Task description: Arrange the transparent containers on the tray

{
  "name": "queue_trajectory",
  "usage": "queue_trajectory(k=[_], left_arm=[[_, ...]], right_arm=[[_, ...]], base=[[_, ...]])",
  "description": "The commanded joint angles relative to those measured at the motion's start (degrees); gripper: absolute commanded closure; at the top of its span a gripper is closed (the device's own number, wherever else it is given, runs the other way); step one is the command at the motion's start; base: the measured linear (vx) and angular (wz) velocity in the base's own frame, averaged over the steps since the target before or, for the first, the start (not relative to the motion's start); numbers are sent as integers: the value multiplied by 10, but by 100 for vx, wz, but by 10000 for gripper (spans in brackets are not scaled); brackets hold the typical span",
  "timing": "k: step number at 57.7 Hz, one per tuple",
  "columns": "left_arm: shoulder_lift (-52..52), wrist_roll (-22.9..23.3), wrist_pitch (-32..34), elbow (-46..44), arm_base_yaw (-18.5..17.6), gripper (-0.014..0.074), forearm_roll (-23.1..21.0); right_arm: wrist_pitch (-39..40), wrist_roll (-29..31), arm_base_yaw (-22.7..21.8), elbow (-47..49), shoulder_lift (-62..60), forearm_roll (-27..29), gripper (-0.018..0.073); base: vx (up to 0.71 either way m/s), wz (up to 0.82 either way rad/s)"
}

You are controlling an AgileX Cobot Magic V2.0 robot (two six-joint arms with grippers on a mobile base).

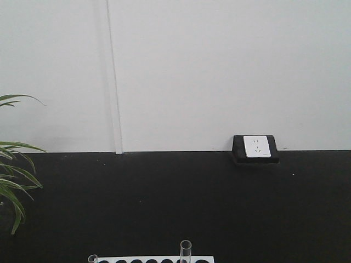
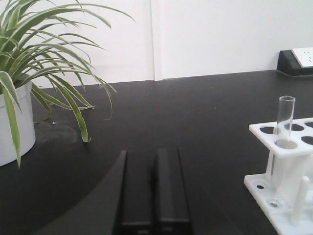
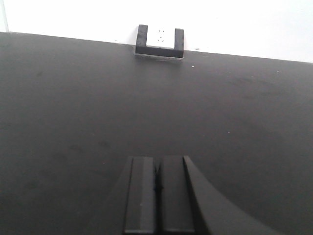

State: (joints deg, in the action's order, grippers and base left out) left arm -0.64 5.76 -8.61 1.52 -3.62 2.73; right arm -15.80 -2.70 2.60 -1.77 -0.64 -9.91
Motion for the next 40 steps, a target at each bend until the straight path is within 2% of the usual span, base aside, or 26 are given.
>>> queue_trajectory(k=[1,12,20,24,30,34,40], left_arm=[[-8,7,57,17,0,603,-3],[-8,33,79,17,-1,603,-35],[-8,37,103,17,-1,603,-33],[-8,37,128,17,-1,603,-33],[-8,35,208,11,-1,603,-32],[-8,24,234,-17,-1,603,-27],[-3,0,189,-97,-1,603,-15]], right_arm=[[73,0,-1,-5,1,-1,571],[141,-3,-1,-5,1,4,571],[174,-3,-1,-5,1,4,571],[208,-3,-1,-5,1,4,571],[274,-22,-1,6,2,12,571],[253,-43,-1,41,8,24,571],[158,-44,-1,132,39,19,571]], base=[[0,0],[0,0],[0,0],[0,0],[0,0],[0,0],[0,0]])
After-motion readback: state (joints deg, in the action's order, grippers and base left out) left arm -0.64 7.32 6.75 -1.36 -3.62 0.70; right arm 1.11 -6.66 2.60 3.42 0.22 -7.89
